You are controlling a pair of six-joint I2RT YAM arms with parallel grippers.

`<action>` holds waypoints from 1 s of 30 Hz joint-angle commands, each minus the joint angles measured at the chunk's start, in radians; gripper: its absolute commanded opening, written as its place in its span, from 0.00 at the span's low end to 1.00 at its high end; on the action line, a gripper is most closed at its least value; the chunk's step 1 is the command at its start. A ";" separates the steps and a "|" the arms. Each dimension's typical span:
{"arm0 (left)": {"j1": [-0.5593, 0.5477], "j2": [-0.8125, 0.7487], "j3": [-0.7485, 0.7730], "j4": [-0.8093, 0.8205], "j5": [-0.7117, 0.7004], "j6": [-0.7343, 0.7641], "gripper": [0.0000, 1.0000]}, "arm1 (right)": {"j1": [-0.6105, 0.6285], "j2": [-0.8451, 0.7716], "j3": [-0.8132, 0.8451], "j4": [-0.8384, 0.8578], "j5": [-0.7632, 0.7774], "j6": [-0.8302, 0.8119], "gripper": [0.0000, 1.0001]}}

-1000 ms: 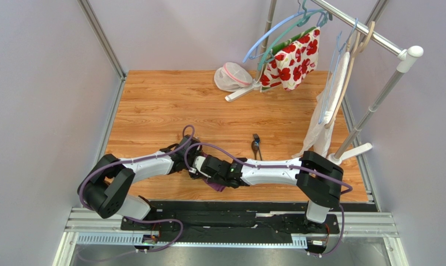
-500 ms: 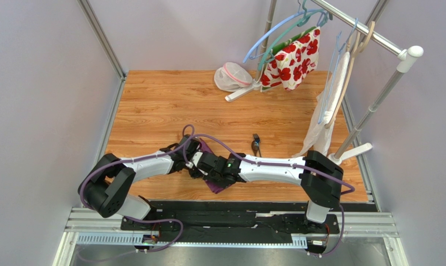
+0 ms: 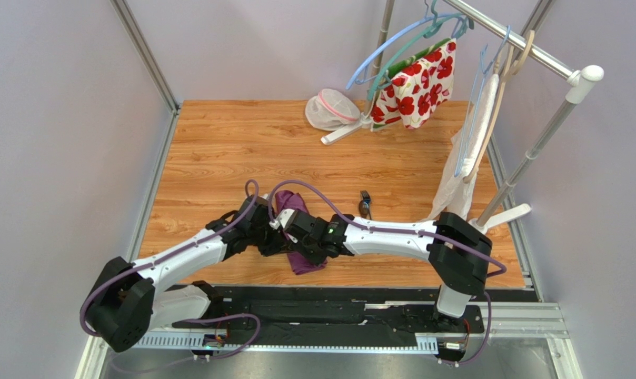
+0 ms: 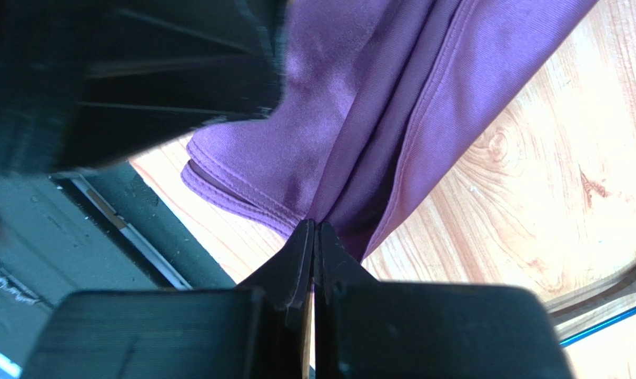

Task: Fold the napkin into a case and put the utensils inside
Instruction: Stuff the top corner of the smaller-rectangle-folded napkin at the center of the board.

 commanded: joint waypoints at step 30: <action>-0.032 0.214 -0.116 0.319 0.139 -0.080 0.00 | -0.044 -0.015 -0.023 0.131 -0.130 0.328 0.00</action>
